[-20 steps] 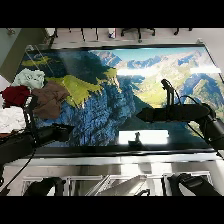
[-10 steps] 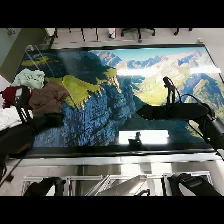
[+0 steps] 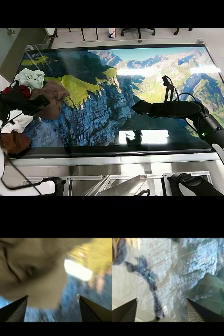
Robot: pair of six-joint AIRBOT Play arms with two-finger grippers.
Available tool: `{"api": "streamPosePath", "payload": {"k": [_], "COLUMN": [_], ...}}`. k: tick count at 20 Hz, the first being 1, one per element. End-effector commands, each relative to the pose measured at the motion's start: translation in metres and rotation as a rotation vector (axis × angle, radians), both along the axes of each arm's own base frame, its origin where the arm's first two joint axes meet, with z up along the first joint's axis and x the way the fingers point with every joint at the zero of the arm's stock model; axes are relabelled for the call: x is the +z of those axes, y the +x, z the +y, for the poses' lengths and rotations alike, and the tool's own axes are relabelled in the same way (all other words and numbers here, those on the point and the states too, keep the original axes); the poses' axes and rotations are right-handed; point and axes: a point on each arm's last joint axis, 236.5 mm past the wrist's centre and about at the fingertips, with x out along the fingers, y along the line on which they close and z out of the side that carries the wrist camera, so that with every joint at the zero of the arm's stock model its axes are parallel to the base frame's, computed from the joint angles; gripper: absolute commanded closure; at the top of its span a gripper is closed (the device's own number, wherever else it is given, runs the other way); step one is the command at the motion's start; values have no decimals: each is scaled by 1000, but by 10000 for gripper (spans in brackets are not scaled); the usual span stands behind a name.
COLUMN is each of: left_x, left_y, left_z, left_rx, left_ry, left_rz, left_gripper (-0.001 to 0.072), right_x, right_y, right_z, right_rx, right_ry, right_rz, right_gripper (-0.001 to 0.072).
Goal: Fold the shirts.
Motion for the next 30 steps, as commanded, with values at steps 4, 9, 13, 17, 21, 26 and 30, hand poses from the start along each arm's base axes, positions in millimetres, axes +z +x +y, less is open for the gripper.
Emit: {"api": "streamPosePath", "payload": {"k": [4,9,13,17,21,26,30], "left_x": [-78,-85,-13,105,162,103,53], "left_y": [17,13,38,27,-42,-135,-160], "left_z": [29,20,-22,-156,-293,-412,-433], "left_rx": [-12,-40,-152,-454,-772,-979,-965], "left_ry": [-19,-48,3,-71,-86,-136,-150], "left_rz": [225,306,162,-34,-116,-51,-27], "left_gripper": [37,690,689,689,689,689,192], "right_x": [-3,-3,3,43,73,66,33], "right_y": [3,2,3,-1,-26,-54,-63], "right_z": [0,0,-1,-11,-49,-97,-99], "right_rx": [-6,-4,-5,14,-7,-48,-46], "right_ry": [-1,-1,2,-2,-38,-154,-155], "right_rz": [3,4,-11,-111,-145,-85,22], "right_gripper": [65,66,118,483,481,389,300]}}
